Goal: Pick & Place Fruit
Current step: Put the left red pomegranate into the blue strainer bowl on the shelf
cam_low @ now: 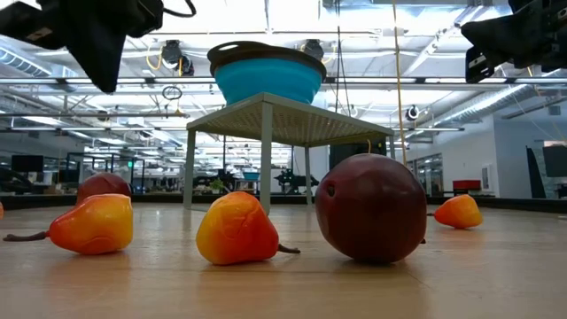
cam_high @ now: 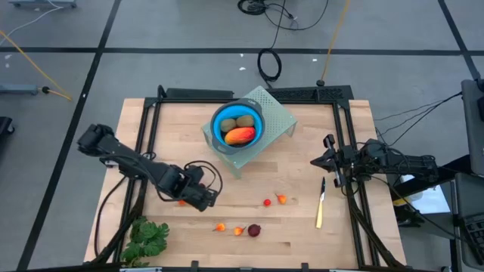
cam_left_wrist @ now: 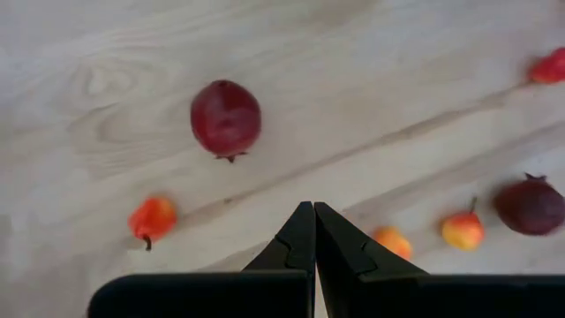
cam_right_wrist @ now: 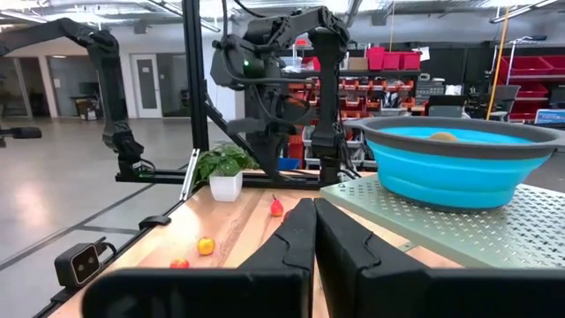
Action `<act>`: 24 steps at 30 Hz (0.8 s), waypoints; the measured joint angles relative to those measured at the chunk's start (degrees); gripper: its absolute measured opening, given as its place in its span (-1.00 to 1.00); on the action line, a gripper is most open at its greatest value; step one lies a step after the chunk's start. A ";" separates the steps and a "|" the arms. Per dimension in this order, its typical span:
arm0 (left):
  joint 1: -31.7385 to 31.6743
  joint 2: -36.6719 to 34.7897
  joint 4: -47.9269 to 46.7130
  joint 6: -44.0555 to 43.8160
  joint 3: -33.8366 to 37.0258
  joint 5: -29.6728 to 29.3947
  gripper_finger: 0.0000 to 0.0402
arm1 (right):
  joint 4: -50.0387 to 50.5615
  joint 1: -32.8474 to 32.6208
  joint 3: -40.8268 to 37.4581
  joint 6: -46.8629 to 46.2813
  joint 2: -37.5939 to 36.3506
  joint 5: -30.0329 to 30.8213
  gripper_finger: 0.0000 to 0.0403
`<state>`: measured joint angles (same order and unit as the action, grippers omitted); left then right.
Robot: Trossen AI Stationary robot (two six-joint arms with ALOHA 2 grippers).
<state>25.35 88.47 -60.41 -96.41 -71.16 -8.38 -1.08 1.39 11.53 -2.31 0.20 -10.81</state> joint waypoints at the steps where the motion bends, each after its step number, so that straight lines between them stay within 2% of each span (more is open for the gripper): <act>1: -0.21 0.29 -0.12 0.39 0.00 -0.02 -1.00 | -0.01 0.00 0.00 0.00 -0.01 0.00 -1.00; 9: -1.65 2.48 -0.20 4.94 0.01 -0.09 -0.99 | -0.53 0.00 0.00 0.04 0.00 -0.01 -1.00; 14: -2.19 3.11 -0.93 6.74 0.53 -0.19 -0.89 | -0.58 0.00 0.00 0.15 0.01 0.00 -1.00; 18: -2.26 3.01 -2.16 6.29 0.57 -0.72 -0.76 | -0.94 0.00 0.02 0.17 -0.01 0.00 -1.00; 24: -2.50 3.06 -3.33 6.21 0.57 -0.92 -0.43 | -0.92 0.00 0.02 0.17 0.01 0.00 -1.00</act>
<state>22.85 91.53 -63.74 -90.19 -70.59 -9.30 -2.00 1.39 11.55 -2.13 0.21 -10.81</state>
